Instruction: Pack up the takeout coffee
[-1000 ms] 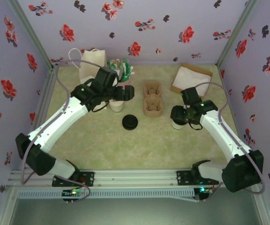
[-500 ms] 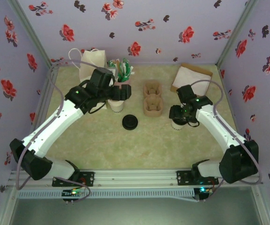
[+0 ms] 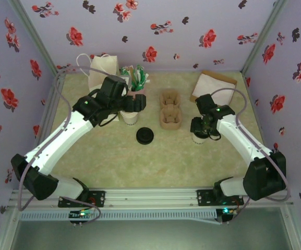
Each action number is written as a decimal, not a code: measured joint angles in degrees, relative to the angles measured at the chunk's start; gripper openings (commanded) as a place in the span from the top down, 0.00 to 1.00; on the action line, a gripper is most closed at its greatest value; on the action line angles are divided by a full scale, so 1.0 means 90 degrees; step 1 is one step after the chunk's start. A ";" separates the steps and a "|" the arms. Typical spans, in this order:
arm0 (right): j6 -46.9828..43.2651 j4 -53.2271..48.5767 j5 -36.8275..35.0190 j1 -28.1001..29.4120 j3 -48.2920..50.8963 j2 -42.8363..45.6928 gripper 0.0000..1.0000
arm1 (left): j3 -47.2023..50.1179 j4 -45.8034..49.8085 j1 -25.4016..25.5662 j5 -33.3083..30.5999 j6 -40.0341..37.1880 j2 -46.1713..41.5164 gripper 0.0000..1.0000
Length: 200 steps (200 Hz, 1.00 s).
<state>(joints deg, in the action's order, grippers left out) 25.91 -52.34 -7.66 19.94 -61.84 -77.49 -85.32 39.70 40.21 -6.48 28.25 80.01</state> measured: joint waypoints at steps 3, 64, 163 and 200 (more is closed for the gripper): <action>0.0000 0.0000 -0.0007 0.0000 0.0000 -0.0002 0.29 | 0.0000 0.0000 0.0000 0.0000 0.0000 0.0000 0.05; 0.0024 0.0262 -0.0146 -0.0170 -0.0199 -0.0262 0.32 | 0.0000 0.0000 0.0000 -0.0002 -0.0019 0.0000 0.05; 0.0197 0.1039 -0.0134 -0.0712 -0.0308 -0.0605 0.34 | 0.0097 0.0002 0.0000 -0.0070 -0.0024 -0.0019 0.05; 0.0299 0.0974 -0.0175 -0.0503 -0.0015 -0.0221 0.35 | 0.0100 0.0000 0.0000 -0.0070 -0.0036 -0.0019 0.05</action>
<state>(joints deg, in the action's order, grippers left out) 28.60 -43.57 -9.23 15.42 -61.98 -79.48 -84.42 39.70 40.21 -7.11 27.92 79.83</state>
